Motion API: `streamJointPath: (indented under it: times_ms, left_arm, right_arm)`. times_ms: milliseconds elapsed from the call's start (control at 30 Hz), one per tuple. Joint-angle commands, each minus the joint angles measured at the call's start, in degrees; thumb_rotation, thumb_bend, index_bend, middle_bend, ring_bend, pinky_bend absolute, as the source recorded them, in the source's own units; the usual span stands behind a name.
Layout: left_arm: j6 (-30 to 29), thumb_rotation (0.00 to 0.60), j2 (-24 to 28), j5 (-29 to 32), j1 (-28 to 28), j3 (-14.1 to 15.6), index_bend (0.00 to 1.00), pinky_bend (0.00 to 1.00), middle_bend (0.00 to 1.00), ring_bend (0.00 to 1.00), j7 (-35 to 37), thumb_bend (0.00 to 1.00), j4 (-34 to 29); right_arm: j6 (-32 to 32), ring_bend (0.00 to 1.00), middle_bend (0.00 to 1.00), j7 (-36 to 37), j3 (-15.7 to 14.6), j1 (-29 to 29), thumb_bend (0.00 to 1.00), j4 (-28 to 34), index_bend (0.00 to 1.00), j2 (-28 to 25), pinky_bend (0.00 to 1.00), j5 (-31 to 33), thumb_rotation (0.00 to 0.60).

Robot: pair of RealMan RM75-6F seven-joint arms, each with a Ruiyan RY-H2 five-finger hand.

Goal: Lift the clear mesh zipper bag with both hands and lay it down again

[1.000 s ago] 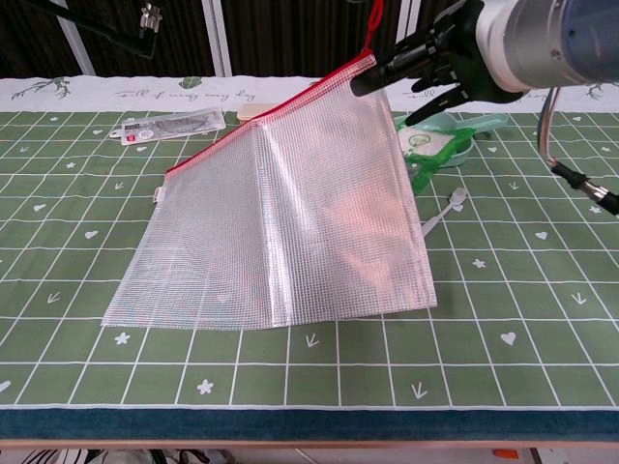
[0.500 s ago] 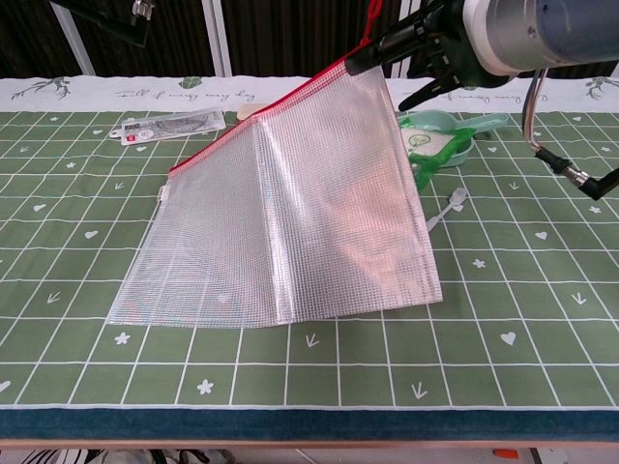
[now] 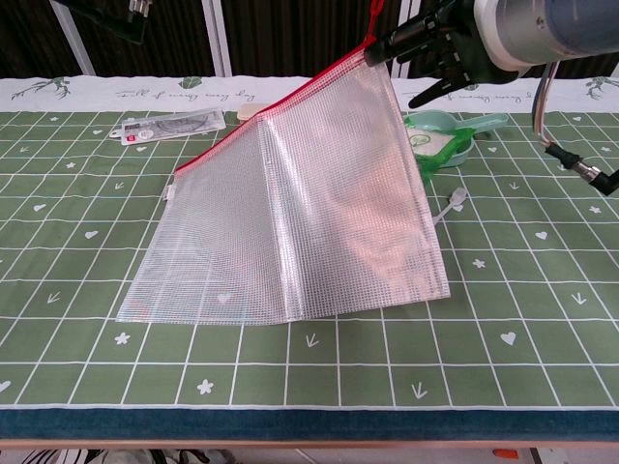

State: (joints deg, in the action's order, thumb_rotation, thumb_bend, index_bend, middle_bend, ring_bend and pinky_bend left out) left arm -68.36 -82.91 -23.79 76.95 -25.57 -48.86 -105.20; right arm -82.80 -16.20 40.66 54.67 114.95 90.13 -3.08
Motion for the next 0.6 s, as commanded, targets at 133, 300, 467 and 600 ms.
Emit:
streamJointPath:
  times_ms: [133, 300, 467, 600]
  left_arm:
    - [-0.2, 0.6, 0.3, 0.2, 0.1, 0.4, 0.59, 0.0, 0.09, 0.0, 0.4, 0.42, -0.1]
    - [0.0, 0.6, 0.6, 0.6, 0.1, 0.7, 0.6, 0.0, 0.09, 0.0, 1.0, 0.42, 0.0]
    - [0.2, 0.6, 0.9, 0.7, -0.1, 1.2, 0.59, 0.0, 0.09, 0.0, 1.6, 0.42, 0.0]
    - [0.2, 0.6, 1.4, 0.5, -0.4, 1.6, 0.6, 0.0, 0.09, 0.0, 2.2, 0.42, -0.4]
  right_arm:
    - [0.0, 0.0, 0.14, -0.2, 0.3, -0.2, 0.49, 0.1, 0.57, 0.0, 0.23, 0.1, 0.6]
    - [-0.1, 0.0, 0.17, -0.2, 0.4, -0.2, 0.51, 0.2, 0.61, 0.2, 0.23, -0.2, 0.6]
    - [-0.3, 0.0, 0.18, -0.2, 0.7, -0.2, 0.53, 0.5, 0.62, 0.5, 0.23, -0.4, 0.6]
    - [-0.4, 0.0, 0.18, 0.0, 1.4, -0.5, 0.55, 1.2, 0.62, 0.3, 0.23, 0.1, 0.6]
